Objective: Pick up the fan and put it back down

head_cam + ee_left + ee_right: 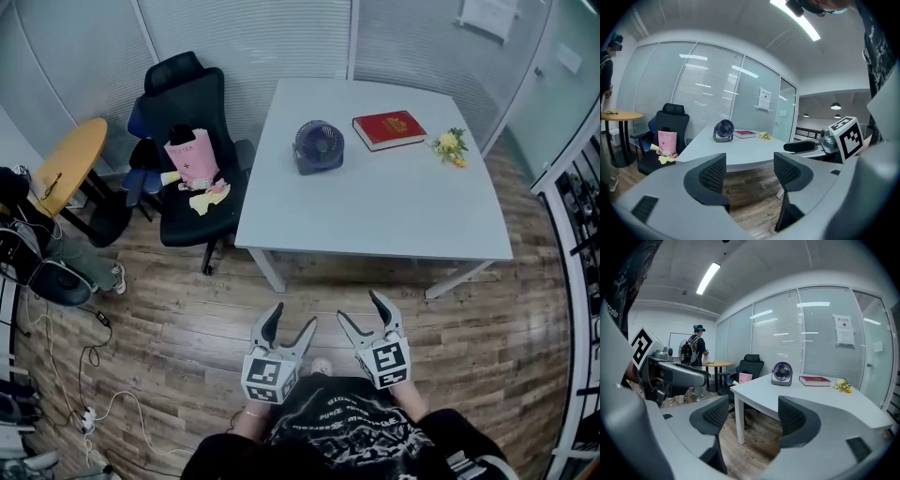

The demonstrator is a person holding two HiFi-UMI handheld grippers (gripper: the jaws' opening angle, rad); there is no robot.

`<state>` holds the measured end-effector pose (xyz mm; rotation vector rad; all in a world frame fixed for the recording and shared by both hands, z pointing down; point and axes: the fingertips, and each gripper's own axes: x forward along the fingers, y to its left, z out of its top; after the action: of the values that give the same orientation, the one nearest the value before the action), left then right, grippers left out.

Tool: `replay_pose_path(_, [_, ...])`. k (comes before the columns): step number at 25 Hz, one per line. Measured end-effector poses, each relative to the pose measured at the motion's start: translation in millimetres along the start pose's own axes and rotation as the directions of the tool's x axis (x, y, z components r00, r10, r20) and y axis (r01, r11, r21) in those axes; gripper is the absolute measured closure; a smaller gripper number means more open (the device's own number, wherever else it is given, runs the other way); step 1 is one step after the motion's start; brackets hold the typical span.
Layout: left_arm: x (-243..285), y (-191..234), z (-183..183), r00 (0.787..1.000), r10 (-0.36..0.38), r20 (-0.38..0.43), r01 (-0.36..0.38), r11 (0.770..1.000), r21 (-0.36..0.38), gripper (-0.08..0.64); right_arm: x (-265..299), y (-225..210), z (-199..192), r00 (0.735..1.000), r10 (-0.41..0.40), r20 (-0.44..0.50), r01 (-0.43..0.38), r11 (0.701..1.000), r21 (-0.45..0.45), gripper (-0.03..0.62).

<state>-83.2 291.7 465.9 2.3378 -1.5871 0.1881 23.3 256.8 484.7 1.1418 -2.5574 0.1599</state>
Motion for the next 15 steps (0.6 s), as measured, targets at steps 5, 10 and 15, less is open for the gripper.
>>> replay_pose_path(5, [10, 3, -5, 1.0, 0.007, -0.017, -0.007, 1.0, -0.013, 0.225, 5, -2, -5, 1.0, 0.013, -0.009, -0.013, 1.0, 0.015, 0.272])
replay_pose_path(10, [29, 9, -8, 0.999, -0.016, -0.032, 0.015, 1.0, -0.026, 0.225, 11, -12, -8, 1.0, -0.013, -0.017, 0.013, 1.0, 0.028, 0.272])
replay_pose_path(15, [66, 23, -3, 0.998, -0.045, -0.034, 0.044, 0.999, -0.029, 0.225, 23, -46, -6, 0.997, -0.082, -0.014, 0.083, 0.996, 0.043, 0.272])
